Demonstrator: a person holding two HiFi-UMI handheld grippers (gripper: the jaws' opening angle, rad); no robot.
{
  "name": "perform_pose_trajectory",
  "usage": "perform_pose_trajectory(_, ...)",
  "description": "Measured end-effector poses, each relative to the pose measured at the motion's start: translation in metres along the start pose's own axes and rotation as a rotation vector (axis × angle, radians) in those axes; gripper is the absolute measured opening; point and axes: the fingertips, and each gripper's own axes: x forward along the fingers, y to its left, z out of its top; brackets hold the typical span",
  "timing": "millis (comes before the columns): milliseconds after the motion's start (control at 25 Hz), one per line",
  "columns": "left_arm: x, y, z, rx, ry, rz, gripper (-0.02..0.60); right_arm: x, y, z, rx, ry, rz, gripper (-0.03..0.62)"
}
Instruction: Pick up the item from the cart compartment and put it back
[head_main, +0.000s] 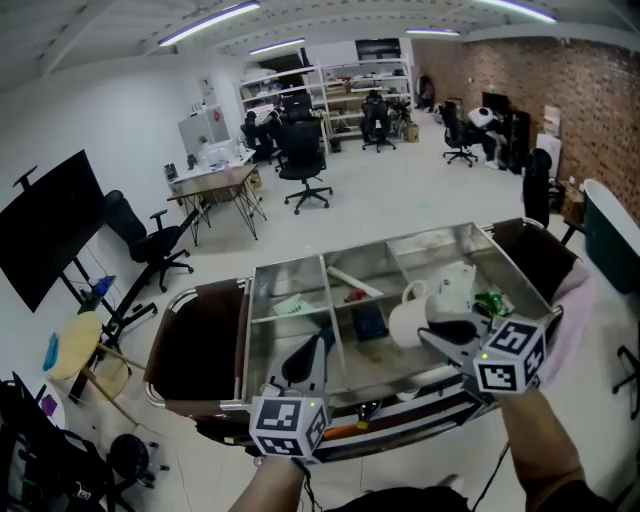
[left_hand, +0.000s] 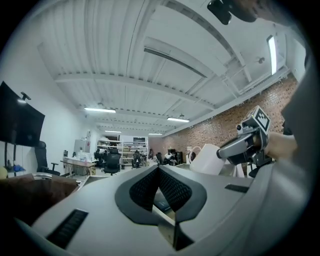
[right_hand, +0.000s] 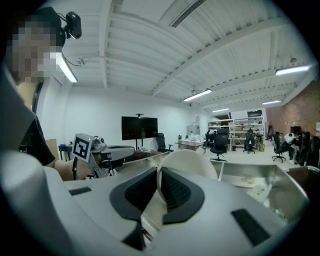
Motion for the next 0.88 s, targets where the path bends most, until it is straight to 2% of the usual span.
perform_pose_trajectory(200,0.007,0.007,-0.001,0.034,0.016,0.029,0.0,0.041,-0.01,-0.011,-0.08,0.187,0.032,0.044)
perform_pose_trajectory(560,0.018,0.007,0.001,0.053,0.025,0.025,0.0,0.101,-0.007,-0.071,-0.15,0.511,0.14,0.044)
perform_pose_trajectory(720,0.02,0.005,0.0,0.058,0.032,0.023,0.0,0.116,-0.001,-0.087,-0.174,0.584,0.167,0.044)
perform_pose_trajectory(880,0.02,0.003,-0.002,0.067,0.034,0.024,0.0,0.124,0.002,-0.093,-0.198,0.603,0.172,0.044)
